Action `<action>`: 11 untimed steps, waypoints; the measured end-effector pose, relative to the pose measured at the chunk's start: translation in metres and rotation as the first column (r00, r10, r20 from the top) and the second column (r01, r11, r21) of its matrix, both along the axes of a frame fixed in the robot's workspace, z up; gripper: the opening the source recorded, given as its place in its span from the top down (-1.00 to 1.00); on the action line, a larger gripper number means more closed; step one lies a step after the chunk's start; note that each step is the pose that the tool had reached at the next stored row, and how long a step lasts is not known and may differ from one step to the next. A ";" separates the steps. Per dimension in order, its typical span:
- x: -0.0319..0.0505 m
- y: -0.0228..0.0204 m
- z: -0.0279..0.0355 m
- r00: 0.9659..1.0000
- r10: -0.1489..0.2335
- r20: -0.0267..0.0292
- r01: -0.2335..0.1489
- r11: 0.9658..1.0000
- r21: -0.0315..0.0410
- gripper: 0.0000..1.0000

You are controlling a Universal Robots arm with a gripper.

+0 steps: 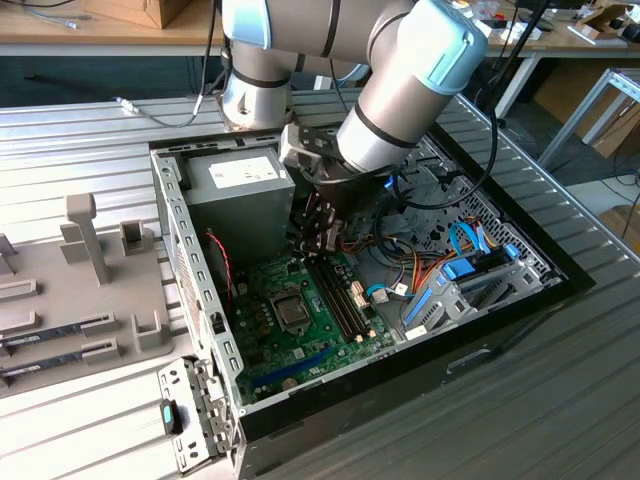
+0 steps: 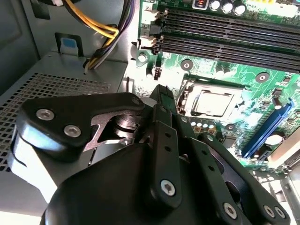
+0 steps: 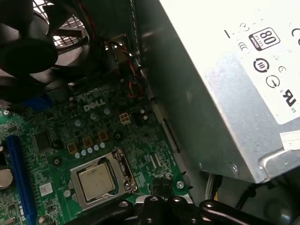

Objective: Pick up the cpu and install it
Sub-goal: 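Install the first cpu locking lever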

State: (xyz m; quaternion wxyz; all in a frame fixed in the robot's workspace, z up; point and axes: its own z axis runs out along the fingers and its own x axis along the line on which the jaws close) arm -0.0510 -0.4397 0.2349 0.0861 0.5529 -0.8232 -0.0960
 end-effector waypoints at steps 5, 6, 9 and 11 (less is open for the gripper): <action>-0.0006 -0.0011 0.0000 1.000 0.020 0.000 -0.020 1.000 0.000 0.79; -0.0009 -0.0016 -0.0001 1.000 0.025 0.000 -0.025 1.000 0.000 0.79; -0.0018 -0.0040 -0.0001 0.999 0.040 0.000 -0.040 0.999 0.000 0.79; -0.0021 -0.0067 -0.0001 0.999 0.048 0.000 -0.048 0.999 0.000 0.79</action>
